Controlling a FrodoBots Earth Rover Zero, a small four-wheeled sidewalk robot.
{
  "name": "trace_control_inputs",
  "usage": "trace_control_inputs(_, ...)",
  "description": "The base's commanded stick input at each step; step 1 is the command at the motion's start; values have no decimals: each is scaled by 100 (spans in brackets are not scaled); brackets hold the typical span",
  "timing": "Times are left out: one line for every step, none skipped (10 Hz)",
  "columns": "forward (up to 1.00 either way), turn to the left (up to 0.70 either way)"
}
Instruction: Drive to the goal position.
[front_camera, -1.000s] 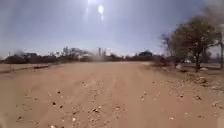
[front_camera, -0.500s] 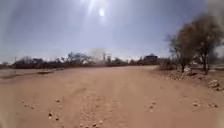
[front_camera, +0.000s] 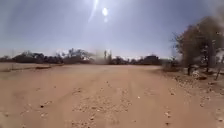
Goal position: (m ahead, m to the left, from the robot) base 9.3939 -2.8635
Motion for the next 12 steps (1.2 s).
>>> trace_control_inputs(100, 0)
trace_control_inputs(100, -7)
trace_control_inputs(100, -17)
trace_control_inputs(100, -26)
trace_control_inputs(100, -27)
trace_control_inputs(100, -27)
trace_control_inputs(100, -26)
trace_control_inputs(100, -20)
trace_control_inputs(100, -14)
trace_control_inputs(100, -9)
trace_control_inputs(100, -3)
trace_control_inputs(100, 0)
